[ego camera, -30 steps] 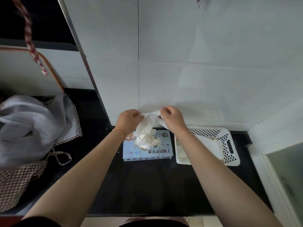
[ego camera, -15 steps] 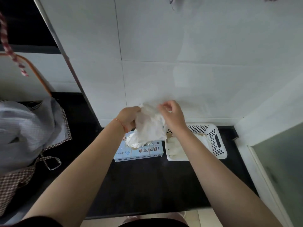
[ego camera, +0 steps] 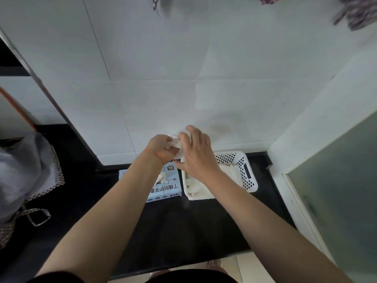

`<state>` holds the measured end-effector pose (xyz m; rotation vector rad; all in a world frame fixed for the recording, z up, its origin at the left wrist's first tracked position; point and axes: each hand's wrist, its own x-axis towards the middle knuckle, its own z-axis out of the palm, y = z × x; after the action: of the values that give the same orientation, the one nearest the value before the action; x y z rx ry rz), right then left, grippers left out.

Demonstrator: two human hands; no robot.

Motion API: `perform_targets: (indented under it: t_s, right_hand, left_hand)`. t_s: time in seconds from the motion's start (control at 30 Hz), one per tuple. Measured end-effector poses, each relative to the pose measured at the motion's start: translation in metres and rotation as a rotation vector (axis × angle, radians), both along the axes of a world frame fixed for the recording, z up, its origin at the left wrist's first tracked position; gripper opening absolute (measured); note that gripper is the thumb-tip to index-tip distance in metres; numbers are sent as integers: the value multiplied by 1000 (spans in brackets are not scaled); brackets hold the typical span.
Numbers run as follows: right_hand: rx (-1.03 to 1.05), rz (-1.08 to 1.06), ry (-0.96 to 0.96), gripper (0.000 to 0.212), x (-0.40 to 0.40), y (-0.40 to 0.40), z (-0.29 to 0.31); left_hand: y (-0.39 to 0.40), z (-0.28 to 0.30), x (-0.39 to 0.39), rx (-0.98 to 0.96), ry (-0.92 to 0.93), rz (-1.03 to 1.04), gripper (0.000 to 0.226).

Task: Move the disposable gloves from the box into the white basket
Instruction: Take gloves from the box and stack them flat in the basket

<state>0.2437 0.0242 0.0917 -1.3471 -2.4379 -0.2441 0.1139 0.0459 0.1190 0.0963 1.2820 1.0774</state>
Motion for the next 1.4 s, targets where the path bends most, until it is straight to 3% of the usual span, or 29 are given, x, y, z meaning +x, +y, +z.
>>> perform_targets:
  t_s: [0.13,0.23,0.33,0.4,0.5,0.53,0.57,0.67,0.73,0.8,0.93,1.07,1.23,1.4]
  right_hand:
    - [125,-32,147,45,7,6,2]
    - [93,-57,205,19,20,13,11]
    - [-35,-137,317,11,32,21,22]
    - [-170,-202,449,12,39,26,30]
    - [-440,-251,723,12,45,29,45]
    - [-519,-250,780,12,48,32,49]
    - [-580,-238,803,14,50,34,52]
    - [-663,-173,761,20,53,40,61]
    - [-684,-158,742,25,55,42,63]
    - [-724,-164,751,25,59,42,66]
    - [-788,-200,692,27,70,45,64]
    - [-757,-284,775,10,81,49,54]
    - [-628,-302,835,11,80,57,48]
    - [-552,-303,769,16,73,59,41]
  left_hand:
    - [0,6,6,28,-136,52,17]
    - [2,7,3,51,-144,67,21]
    - [4,1,6,42,-108,-16,17]
    - [3,-1,13,-4,104,-179,7]
    - [7,-15,13,-9,716,-345,35]
    - [9,-16,14,61,876,-337,44]
    - [9,-13,18,172,919,-329,45]
    - [7,-1,30,503,543,-486,38]
    - [5,2,38,609,450,-692,38]
    - [6,-6,46,622,566,-743,36]
    - [9,-19,51,548,638,-549,8]
    - [6,-21,47,492,684,-566,12]
    - [7,-24,43,445,816,-670,16]
    - [2,-31,36,363,761,-750,20]
